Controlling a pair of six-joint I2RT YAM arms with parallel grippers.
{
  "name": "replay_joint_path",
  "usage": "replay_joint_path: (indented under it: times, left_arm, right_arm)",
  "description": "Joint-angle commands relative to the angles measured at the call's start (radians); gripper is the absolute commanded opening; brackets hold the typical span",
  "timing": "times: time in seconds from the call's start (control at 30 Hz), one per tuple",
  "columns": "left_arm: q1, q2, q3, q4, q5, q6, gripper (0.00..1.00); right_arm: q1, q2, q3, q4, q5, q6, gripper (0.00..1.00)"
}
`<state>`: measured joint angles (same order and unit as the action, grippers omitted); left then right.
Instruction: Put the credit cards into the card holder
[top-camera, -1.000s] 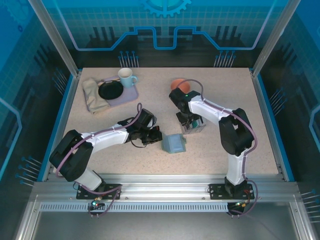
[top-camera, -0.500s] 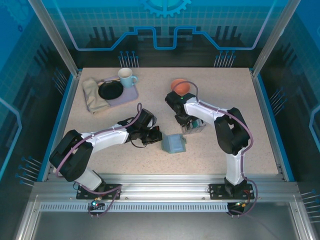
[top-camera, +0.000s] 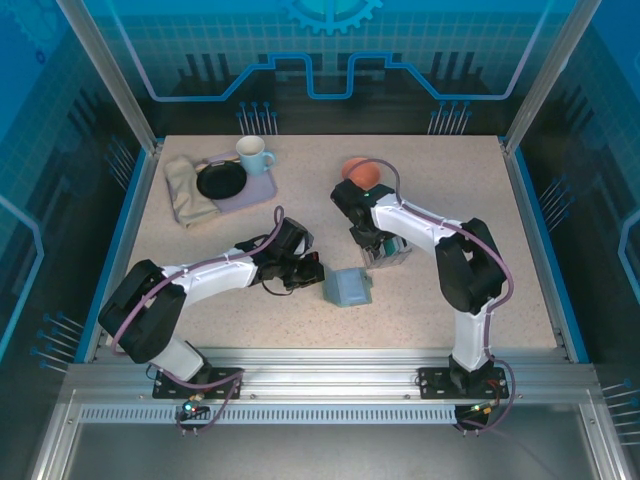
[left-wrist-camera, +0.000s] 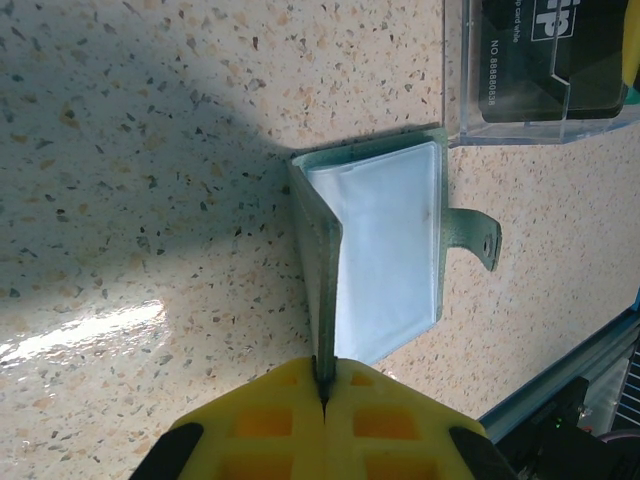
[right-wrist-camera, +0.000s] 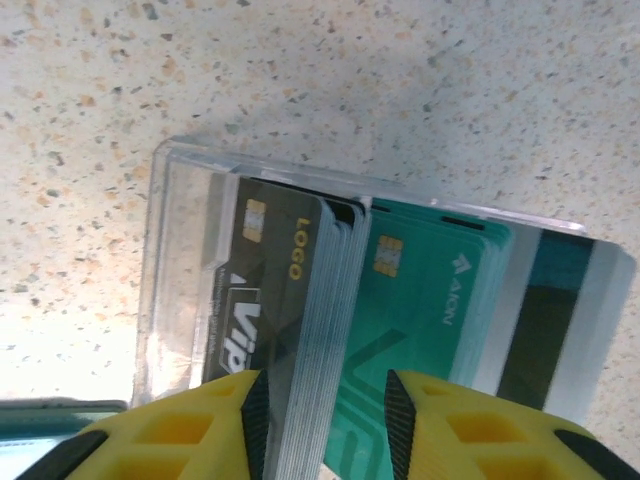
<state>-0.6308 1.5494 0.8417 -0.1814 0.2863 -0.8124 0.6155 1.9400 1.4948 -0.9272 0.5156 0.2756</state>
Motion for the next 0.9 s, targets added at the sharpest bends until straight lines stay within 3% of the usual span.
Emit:
replay_joint_path:
  times: [0.0,0.57,0.87]
  left_arm:
    - [0.004,-0.026,-0.017,-0.008,0.022,0.001,0.03]
    - [0.004,-0.028,-0.010,-0.014,0.026,0.004,0.03]
    - [0.005,-0.030,-0.010,-0.015,0.027,0.005,0.03]
  right_arm:
    - [0.009,0.010,0.037,-0.016,-0.050,0.003,0.40]
    - [0.009,0.096,0.017,0.008,0.073,-0.003,0.38]
    - [0.026,0.046,0.016,0.002,0.141,-0.011,0.40]
